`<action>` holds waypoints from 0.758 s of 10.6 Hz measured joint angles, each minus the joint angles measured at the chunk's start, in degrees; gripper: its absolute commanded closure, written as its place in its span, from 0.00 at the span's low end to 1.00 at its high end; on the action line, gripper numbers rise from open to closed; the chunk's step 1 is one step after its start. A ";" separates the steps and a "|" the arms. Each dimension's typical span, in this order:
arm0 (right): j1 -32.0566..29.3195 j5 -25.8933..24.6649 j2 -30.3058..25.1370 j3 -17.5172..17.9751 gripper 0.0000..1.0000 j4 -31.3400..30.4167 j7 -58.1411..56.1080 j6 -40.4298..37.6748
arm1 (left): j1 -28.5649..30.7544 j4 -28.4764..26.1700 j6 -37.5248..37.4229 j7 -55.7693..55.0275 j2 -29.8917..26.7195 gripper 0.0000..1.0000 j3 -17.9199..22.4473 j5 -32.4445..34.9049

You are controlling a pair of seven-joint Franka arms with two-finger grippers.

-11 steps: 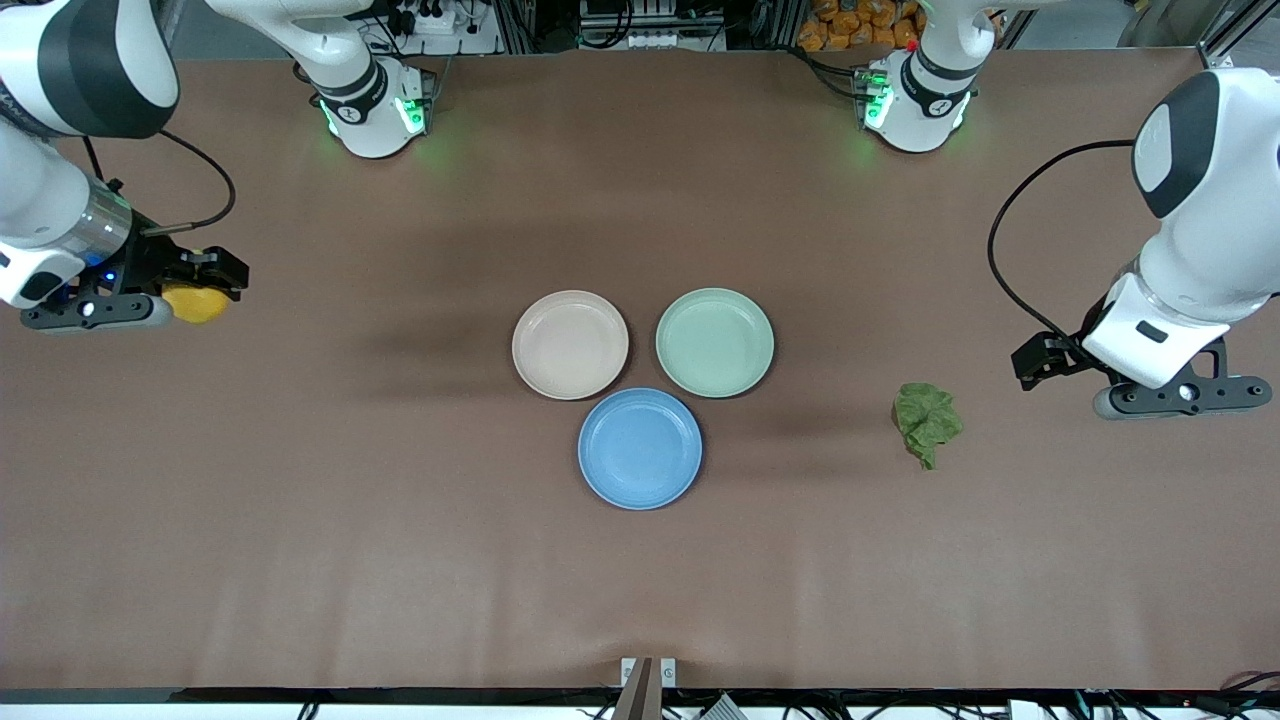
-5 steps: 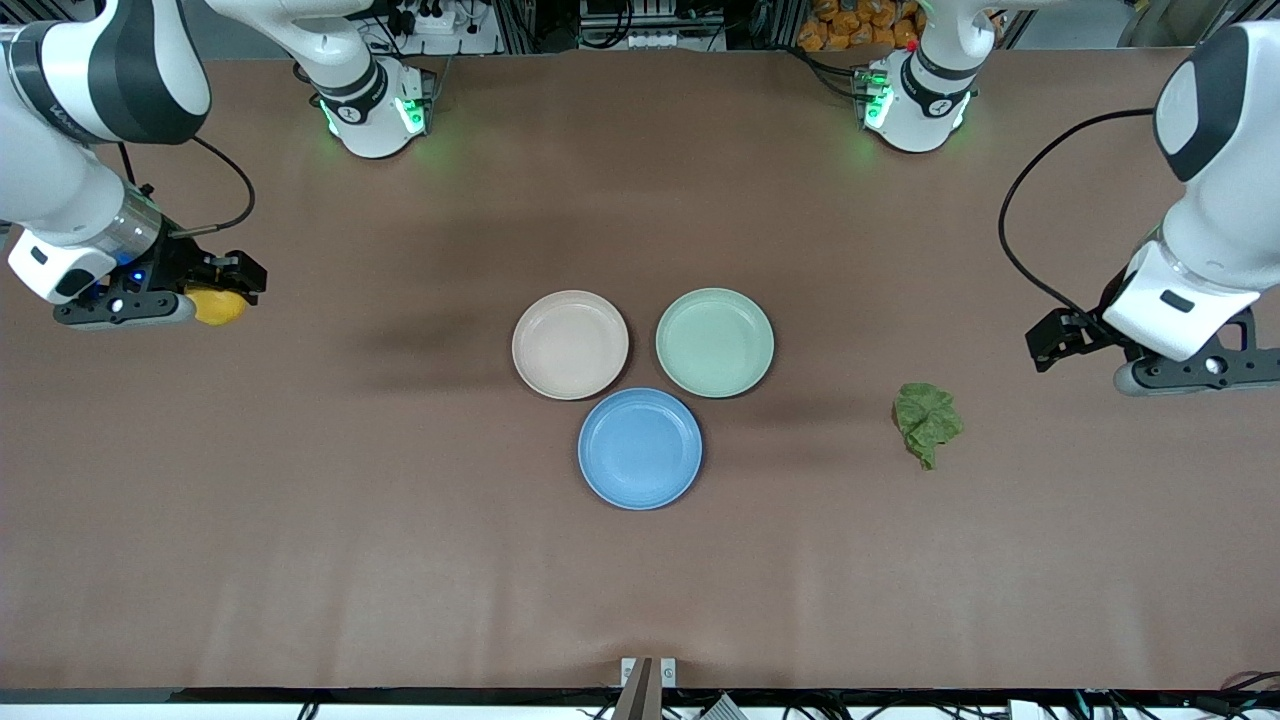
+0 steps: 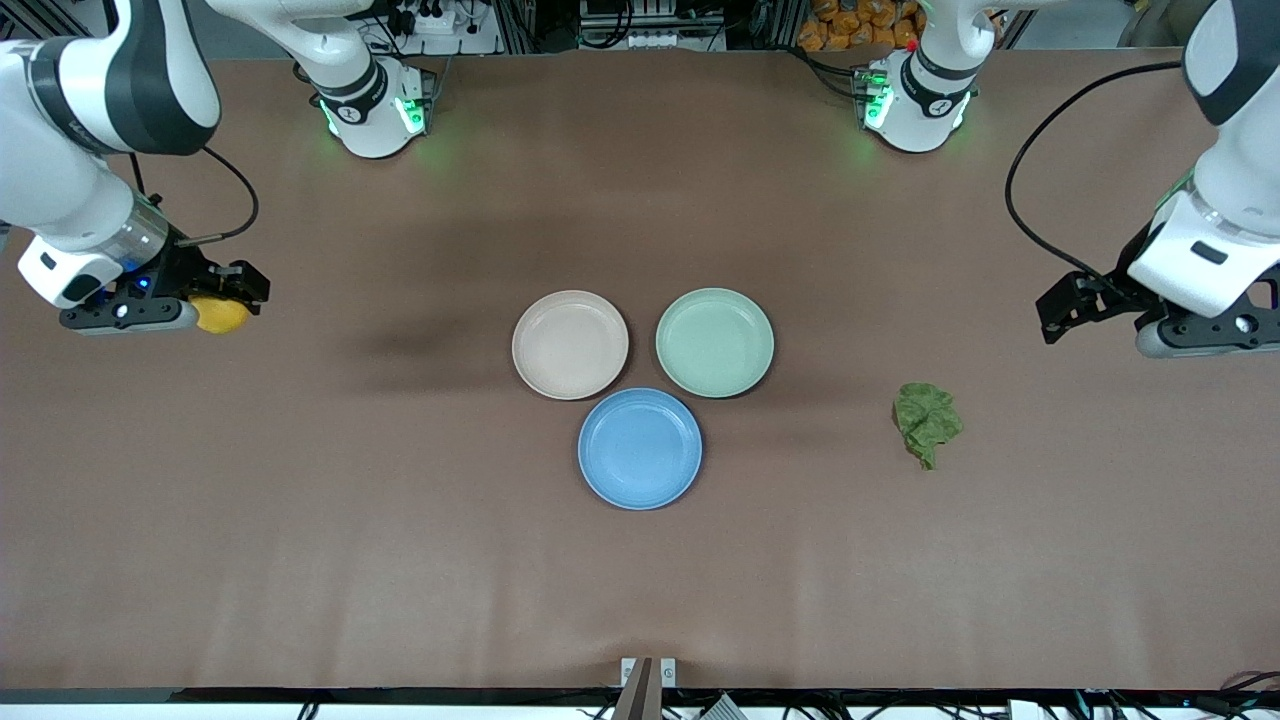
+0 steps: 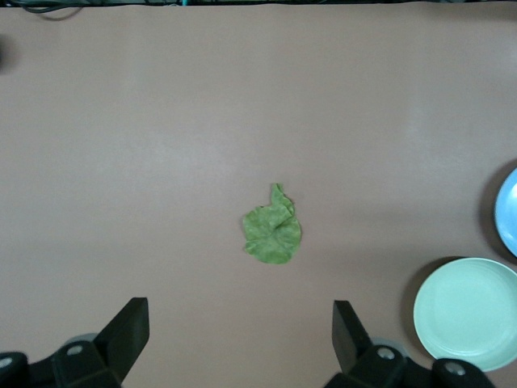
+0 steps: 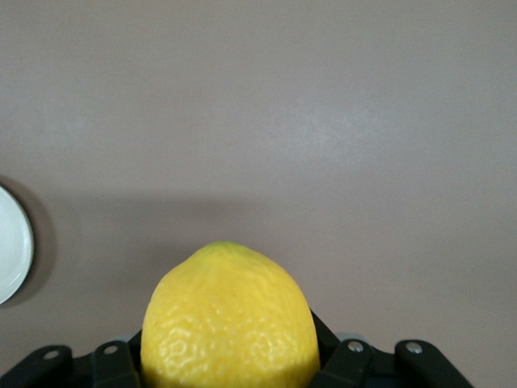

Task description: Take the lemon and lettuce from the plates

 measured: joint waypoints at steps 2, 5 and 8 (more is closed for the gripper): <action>-1.16 -0.03 0.25 -0.02 0.41 -4.26 -0.10 6.16 | 0.08 -0.09 -0.24 1.59 -1.24 0.00 0.25 -1.50; -2.99 -0.07 3.81 -0.03 0.40 -8.02 -3.32 13.04 | 0.18 -2.32 -1.04 3.01 -4.16 0.00 0.30 -4.58; -4.42 -0.09 8.63 -0.02 0.41 -8.09 -5.85 15.32 | 1.54 -5.38 -1.09 4.44 -6.85 0.00 0.34 -6.44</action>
